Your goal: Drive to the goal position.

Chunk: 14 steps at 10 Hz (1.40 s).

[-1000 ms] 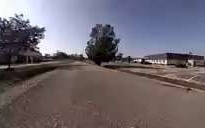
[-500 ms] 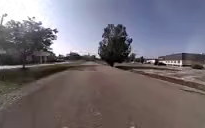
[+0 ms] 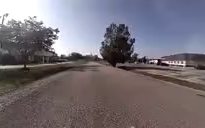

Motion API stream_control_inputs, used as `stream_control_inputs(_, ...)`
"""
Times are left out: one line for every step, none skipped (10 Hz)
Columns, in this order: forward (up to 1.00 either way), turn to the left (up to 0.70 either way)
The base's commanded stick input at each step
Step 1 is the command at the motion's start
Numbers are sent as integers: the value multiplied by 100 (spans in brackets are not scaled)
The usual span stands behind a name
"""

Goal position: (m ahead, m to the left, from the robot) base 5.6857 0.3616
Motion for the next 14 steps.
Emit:
stream_control_inputs(70, 3)
stream_control_inputs(70, 10)
stream_control_inputs(70, 16)
stream_control_inputs(70, 23)
stream_control_inputs(70, 30)
stream_control_inputs(70, 35)
stream_control_inputs(70, 20)
stream_control_inputs(70, 0)
stream_control_inputs(70, 0)
stream_control_inputs(70, 0)
stream_control_inputs(70, 0)
stream_control_inputs(70, 0)
stream_control_inputs(70, 0)
stream_control_inputs(70, 0)
